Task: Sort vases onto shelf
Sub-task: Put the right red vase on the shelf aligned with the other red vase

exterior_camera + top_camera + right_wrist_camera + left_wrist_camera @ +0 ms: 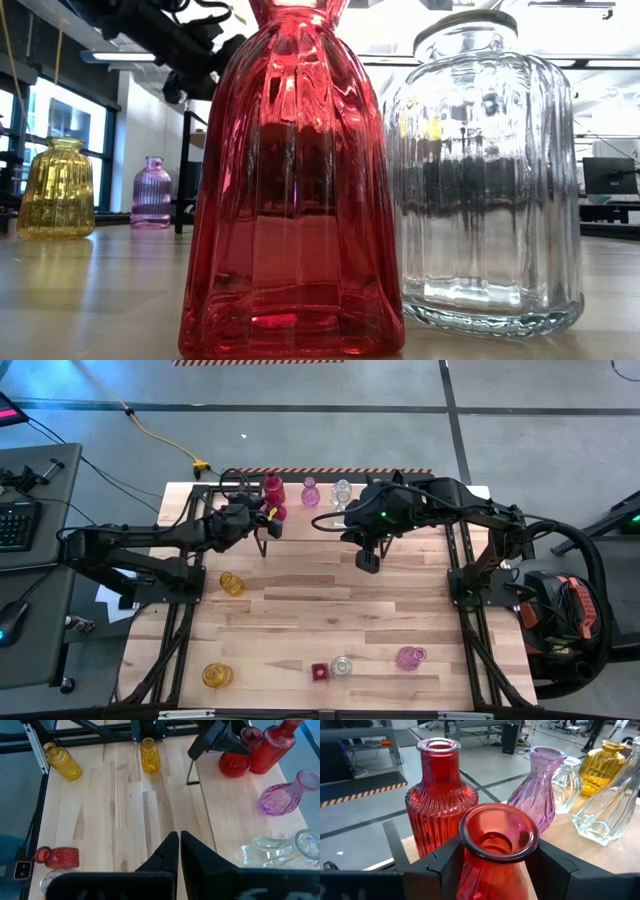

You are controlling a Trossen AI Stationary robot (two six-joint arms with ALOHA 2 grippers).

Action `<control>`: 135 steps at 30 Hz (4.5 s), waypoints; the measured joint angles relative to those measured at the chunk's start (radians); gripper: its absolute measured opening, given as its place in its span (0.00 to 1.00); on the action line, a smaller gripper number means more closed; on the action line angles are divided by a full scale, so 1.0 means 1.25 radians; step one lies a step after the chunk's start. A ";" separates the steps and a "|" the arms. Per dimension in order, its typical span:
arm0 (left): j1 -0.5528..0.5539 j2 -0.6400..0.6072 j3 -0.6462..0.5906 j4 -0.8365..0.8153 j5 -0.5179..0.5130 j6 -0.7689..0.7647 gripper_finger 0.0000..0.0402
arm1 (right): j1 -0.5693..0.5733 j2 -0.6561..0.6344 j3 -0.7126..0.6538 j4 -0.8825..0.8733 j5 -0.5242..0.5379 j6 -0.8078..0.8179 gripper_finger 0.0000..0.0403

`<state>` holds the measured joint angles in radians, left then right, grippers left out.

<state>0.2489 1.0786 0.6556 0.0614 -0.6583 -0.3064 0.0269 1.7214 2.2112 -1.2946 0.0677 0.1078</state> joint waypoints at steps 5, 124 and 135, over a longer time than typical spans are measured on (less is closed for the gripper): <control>0.000 0.000 0.000 -0.013 -0.002 -0.005 0.46 | 0.000 0.000 0.000 -0.037 0.000 0.000 0.00; 0.010 -0.090 0.000 -0.093 0.055 -0.019 0.46 | 0.052 -0.651 -1.525 1.249 0.051 0.260 0.00; 0.010 -0.090 0.000 -0.093 0.054 -0.002 0.46 | 0.052 -0.650 -1.620 1.265 0.060 0.282 0.00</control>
<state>0.2615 0.9657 0.6559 -0.0547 -0.5907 -0.3092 0.0925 0.9085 0.1866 0.2864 0.1429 0.4602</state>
